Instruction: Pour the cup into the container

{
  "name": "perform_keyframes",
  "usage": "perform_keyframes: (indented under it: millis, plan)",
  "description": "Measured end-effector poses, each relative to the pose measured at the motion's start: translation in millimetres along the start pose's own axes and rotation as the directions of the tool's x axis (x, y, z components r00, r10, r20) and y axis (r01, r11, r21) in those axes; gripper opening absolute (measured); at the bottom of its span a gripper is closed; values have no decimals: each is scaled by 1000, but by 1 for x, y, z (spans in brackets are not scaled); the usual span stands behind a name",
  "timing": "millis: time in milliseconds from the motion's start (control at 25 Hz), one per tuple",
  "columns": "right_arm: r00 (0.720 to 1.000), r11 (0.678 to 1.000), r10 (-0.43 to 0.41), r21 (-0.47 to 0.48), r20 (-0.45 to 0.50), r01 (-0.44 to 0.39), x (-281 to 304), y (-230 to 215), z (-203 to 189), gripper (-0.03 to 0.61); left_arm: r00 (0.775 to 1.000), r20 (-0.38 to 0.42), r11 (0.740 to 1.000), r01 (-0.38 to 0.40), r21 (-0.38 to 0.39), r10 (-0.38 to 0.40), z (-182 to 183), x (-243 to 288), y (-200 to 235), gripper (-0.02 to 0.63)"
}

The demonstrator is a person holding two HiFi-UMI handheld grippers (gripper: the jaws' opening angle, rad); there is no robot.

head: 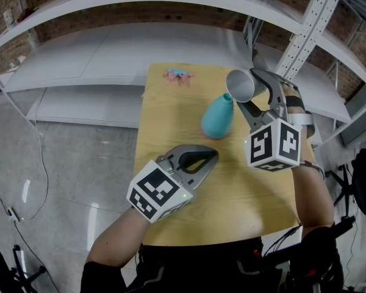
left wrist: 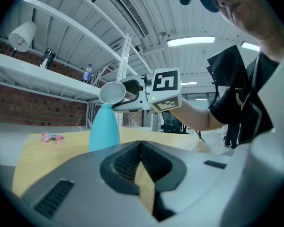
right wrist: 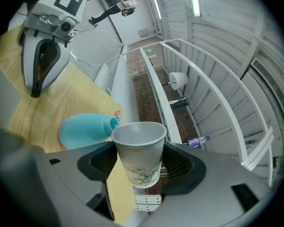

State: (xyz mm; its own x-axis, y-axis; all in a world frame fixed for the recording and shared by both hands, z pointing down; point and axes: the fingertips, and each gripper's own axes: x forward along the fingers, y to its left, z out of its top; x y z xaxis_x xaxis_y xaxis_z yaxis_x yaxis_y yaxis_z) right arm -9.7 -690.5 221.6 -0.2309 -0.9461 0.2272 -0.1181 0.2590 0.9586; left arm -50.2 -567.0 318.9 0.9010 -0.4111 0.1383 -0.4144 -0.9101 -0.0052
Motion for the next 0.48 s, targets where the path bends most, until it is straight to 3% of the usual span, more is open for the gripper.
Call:
perform_keyframes:
  millis: [480]
  plan:
    - [1000,1000,1,-8,3,-1,2,2,2,305,1000,-5,1000,-1,0,1,-2,0,1,2]
